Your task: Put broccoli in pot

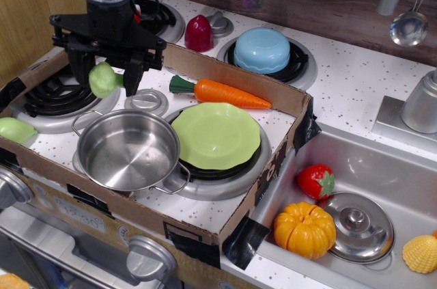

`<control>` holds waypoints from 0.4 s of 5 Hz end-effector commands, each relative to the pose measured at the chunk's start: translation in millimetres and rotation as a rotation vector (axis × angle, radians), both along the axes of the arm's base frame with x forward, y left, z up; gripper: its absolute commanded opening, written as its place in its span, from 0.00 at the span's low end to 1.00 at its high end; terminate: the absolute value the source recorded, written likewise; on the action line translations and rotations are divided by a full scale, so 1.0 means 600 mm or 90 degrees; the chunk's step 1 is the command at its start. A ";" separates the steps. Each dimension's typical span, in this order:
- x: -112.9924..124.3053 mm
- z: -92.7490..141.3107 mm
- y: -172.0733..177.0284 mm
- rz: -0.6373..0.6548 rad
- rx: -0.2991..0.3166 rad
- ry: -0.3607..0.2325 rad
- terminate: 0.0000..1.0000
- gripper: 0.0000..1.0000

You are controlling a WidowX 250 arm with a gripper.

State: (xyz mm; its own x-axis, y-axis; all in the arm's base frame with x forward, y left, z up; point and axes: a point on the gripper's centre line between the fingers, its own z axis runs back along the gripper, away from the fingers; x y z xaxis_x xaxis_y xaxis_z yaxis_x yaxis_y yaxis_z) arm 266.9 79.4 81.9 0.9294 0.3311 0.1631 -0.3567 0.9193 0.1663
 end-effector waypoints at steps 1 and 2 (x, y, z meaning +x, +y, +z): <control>-0.009 0.002 -0.019 0.027 -0.008 -0.049 0.00 0.00; -0.017 -0.011 -0.031 0.039 -0.013 -0.060 0.00 0.00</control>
State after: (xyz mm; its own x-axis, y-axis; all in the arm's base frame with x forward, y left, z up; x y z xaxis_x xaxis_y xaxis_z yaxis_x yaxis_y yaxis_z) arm 246.7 60.6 59.3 0.9009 0.3930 0.1843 -0.4180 0.8999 0.1246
